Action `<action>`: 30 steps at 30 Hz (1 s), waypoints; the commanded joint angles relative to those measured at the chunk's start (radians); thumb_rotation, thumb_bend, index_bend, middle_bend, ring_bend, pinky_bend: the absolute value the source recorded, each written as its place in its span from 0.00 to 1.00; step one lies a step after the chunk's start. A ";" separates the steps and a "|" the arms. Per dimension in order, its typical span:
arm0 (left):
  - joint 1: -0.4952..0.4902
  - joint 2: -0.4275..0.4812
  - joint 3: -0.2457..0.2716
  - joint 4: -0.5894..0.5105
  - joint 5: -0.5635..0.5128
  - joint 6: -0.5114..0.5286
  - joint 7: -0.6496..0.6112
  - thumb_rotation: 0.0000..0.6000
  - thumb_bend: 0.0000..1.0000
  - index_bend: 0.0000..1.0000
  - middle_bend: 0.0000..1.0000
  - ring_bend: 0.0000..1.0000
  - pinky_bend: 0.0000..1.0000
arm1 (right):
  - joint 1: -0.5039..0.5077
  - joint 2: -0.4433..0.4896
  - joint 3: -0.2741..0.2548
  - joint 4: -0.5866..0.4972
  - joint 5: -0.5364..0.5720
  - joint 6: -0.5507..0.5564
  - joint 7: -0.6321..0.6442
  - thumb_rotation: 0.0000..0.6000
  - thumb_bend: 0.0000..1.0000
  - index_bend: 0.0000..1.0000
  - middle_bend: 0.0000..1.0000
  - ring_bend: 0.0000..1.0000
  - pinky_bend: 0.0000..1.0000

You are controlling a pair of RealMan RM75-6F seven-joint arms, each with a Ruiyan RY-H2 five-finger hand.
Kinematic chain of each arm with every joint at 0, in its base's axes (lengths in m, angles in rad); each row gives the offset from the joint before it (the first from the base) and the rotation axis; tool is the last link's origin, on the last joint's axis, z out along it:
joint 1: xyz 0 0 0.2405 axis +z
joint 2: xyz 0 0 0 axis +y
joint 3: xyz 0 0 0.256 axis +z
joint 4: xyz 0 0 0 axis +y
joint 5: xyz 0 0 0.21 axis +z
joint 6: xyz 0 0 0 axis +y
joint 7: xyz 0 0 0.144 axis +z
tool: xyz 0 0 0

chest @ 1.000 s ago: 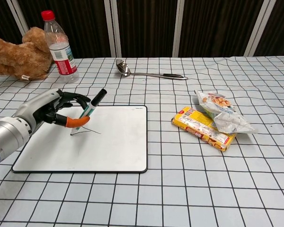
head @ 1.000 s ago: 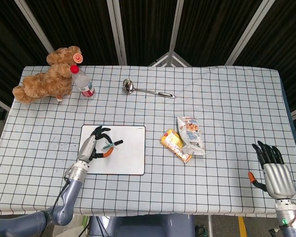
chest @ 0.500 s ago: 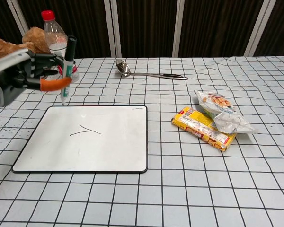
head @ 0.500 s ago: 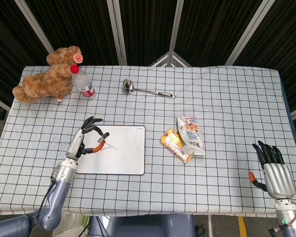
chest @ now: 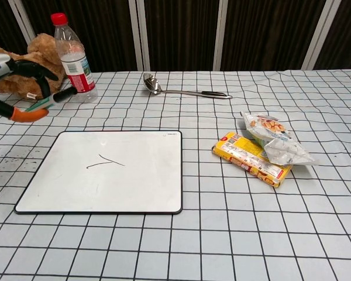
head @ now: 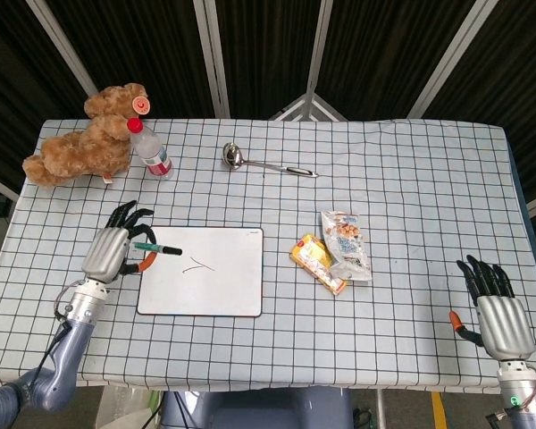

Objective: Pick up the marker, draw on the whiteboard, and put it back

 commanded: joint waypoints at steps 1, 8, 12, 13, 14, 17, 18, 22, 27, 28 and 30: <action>0.010 0.005 0.035 0.064 -0.030 -0.019 0.078 1.00 0.48 0.71 0.17 0.02 0.05 | 0.000 0.000 0.000 -0.001 0.000 0.000 0.000 1.00 0.35 0.00 0.00 0.00 0.00; 0.012 -0.038 0.040 0.153 -0.113 -0.053 0.154 1.00 0.43 0.68 0.15 0.02 0.05 | 0.001 0.000 0.001 -0.002 0.005 -0.004 0.001 1.00 0.35 0.00 0.00 0.00 0.00; 0.010 -0.064 0.043 0.186 -0.124 -0.061 0.157 1.00 0.38 0.65 0.13 0.02 0.05 | 0.001 0.001 0.001 -0.003 0.009 -0.006 -0.001 1.00 0.35 0.00 0.00 0.00 0.00; 0.009 -0.068 0.045 0.193 -0.125 -0.063 0.157 1.00 0.36 0.64 0.12 0.02 0.05 | 0.001 0.002 0.002 -0.004 0.010 -0.007 0.000 1.00 0.35 0.00 0.00 0.00 0.00; 0.009 -0.072 0.046 0.198 -0.126 -0.066 0.157 1.00 0.34 0.62 0.11 0.02 0.05 | 0.001 0.002 0.002 -0.004 0.009 -0.006 0.000 1.00 0.35 0.00 0.00 0.00 0.00; 0.006 -0.082 0.048 0.208 -0.131 -0.074 0.159 1.00 0.30 0.59 0.07 0.01 0.04 | 0.001 0.002 0.001 -0.005 0.008 -0.005 0.002 1.00 0.35 0.00 0.00 0.00 0.00; 0.005 -0.087 0.048 0.211 -0.132 -0.075 0.160 1.00 0.29 0.58 0.06 0.01 0.04 | 0.001 0.002 0.001 -0.005 0.007 -0.006 0.001 1.00 0.35 0.00 0.00 0.00 0.00; 0.004 -0.092 0.051 0.205 -0.138 -0.084 0.162 1.00 0.21 0.48 0.00 0.00 0.00 | 0.001 0.003 0.001 -0.005 0.008 -0.006 0.001 1.00 0.35 0.00 0.00 0.00 0.00; 0.010 -0.084 0.046 0.178 -0.155 -0.079 0.167 1.00 0.17 0.37 0.00 0.00 0.00 | 0.000 0.004 0.001 -0.005 0.009 -0.006 0.003 1.00 0.35 0.00 0.00 0.00 0.00; 0.014 -0.078 0.044 0.166 -0.162 -0.078 0.167 1.00 0.17 0.35 0.00 0.00 0.00 | 0.000 0.004 0.001 -0.005 0.008 -0.006 0.003 1.00 0.35 0.00 0.00 0.00 0.00; 0.021 -0.065 0.041 0.142 -0.169 -0.074 0.160 1.00 0.17 0.29 0.00 0.00 0.00 | 0.001 0.005 0.001 -0.005 0.009 -0.007 0.004 1.00 0.35 0.00 0.00 0.00 0.00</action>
